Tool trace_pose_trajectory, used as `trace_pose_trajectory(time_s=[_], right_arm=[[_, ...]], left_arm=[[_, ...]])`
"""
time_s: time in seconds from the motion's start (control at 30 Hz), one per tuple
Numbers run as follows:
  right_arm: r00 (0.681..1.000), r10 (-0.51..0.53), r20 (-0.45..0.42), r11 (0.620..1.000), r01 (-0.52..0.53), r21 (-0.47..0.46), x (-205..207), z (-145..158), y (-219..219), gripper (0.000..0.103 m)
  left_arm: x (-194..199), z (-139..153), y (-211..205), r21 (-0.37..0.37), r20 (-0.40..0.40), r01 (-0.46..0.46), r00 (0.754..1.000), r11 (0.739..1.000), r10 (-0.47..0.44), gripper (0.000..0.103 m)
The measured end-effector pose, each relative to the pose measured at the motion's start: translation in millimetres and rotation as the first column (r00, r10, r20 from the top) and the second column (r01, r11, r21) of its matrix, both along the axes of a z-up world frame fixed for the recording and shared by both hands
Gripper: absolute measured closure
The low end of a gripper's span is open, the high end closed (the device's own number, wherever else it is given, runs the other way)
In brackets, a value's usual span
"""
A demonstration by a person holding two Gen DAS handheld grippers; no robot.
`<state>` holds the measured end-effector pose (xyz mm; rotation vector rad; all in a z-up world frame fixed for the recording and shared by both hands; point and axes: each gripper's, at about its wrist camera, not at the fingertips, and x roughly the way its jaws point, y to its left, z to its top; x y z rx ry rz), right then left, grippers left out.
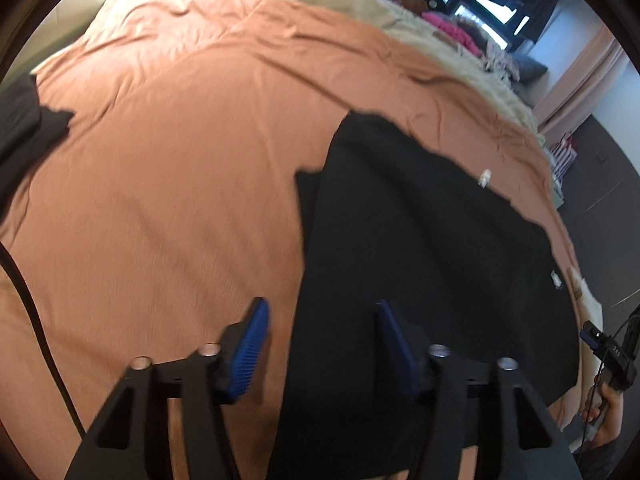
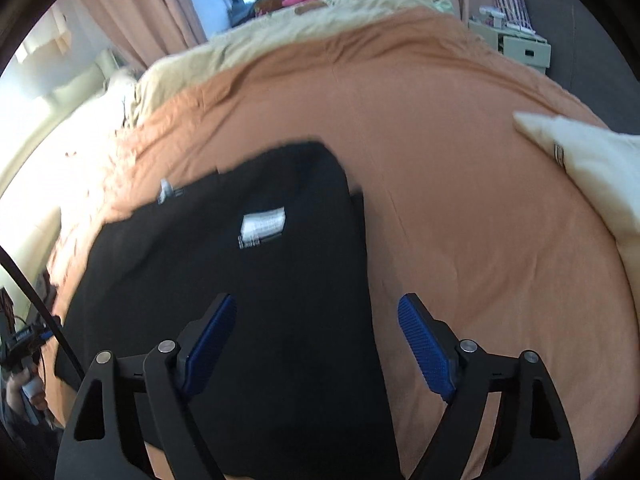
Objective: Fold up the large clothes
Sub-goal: 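Grasp the folded edge of the shirt with both grippers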
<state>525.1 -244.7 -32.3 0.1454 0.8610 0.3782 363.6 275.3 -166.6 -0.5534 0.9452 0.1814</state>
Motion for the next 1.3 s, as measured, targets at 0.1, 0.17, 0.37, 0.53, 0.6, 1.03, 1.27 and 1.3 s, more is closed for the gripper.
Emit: trace_pose_trajectory(time_s=[0.1,0.17,0.37,0.53,0.6,1.03,1.27,1.3], right_arm=[[0.999,-0.003,-0.048,0.997,-0.001,-0.078,-6,-18,5,0.028],[0.997,-0.014,-0.069,0.994,0.007,-0.107,-8,-28,4,0.028],[0.991,-0.124,-0.042,0.980,0.115,-0.161,-19,-21,-6,0.028],[0.998,-0.060,0.006,0.992,0.060,-0.110,-37,6,6,0.031],[1.000,-0.014,0.021,0.994,0.016,-0.106,-43,13,18,0.031],[0.957,0.288,-0.039,0.957,-0.289,-0.025,-38,8,105,0.052],[0.893,0.438,-0.103,0.894,-0.445,-0.050,-20,-20,171,0.058],[0.888,0.445,-0.117,0.888,-0.455,-0.071,-16,-28,181,0.058]], left_arm=[[-10,-12,-1,-0.026,-0.027,0.005,1.000,1.000,-0.005,0.060],[-17,-17,-3,-0.008,-0.044,0.011,0.999,1.000,-0.011,0.061],[-41,-17,8,-0.025,-0.046,-0.044,0.998,0.999,0.043,0.060],[-60,-15,22,-0.154,-0.004,-0.083,0.996,0.985,0.084,0.051],[-63,-14,20,-0.187,0.008,-0.077,0.997,0.979,0.080,0.036],[-52,-29,1,-0.369,0.022,-0.022,0.999,0.929,0.033,0.033],[-47,-27,1,-0.348,0.022,-0.036,0.999,0.937,0.047,0.067],[-48,-27,1,-0.350,0.025,-0.040,0.998,0.936,0.052,0.068]])
